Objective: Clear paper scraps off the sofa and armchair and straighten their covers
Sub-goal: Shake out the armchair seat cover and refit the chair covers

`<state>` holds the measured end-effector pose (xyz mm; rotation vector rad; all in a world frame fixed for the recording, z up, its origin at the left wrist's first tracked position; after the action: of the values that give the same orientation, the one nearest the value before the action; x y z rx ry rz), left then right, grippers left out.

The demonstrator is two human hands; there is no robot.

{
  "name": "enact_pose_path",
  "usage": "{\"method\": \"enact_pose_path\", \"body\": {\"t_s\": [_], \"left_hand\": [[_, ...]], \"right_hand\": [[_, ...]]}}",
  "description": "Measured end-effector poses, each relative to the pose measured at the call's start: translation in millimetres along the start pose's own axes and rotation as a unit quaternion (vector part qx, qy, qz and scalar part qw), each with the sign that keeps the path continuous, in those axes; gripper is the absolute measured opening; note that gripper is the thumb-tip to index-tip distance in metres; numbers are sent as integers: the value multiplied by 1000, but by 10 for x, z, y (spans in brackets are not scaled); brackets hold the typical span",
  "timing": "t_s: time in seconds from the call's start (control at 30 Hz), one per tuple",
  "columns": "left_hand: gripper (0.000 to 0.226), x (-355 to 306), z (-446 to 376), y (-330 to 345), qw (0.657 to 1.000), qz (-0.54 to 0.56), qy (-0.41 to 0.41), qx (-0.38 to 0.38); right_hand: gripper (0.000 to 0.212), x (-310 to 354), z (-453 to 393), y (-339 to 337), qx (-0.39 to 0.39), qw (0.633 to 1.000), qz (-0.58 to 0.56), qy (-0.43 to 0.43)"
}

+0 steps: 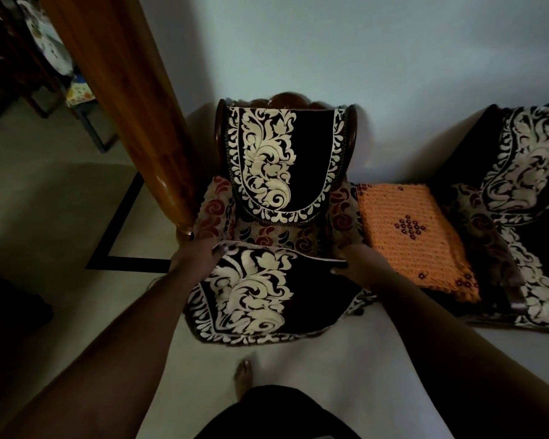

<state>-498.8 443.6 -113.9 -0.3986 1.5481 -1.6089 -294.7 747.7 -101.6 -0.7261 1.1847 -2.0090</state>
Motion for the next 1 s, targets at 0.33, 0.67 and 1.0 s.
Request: {"method": "enact_pose_path", "body": {"t_s": [0.33, 0.67, 1.0], "left_hand": [[42, 164, -852, 252, 996, 38, 58, 50], [39, 170, -1695, 562, 993, 13, 79, 83], [41, 224, -3017, 1004, 993, 15, 36, 114]], "right_hand": [[24, 321, -715, 64, 1, 995, -19, 94], [25, 279, -1638, 250, 28, 988, -60, 137], [29, 84, -3122, 372, 63, 993, -30, 93]]}}
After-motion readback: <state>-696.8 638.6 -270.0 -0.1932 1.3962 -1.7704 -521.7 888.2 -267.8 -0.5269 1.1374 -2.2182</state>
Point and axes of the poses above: each hand's wrist, its own z-axis away from the middle knuckle, its own y-axis out of the palm, x = y × z, the point moved 10 cm from there along -z, towards the middle knuckle, and after that the axes turned 14 degrees about y, right-handed, at the moved point
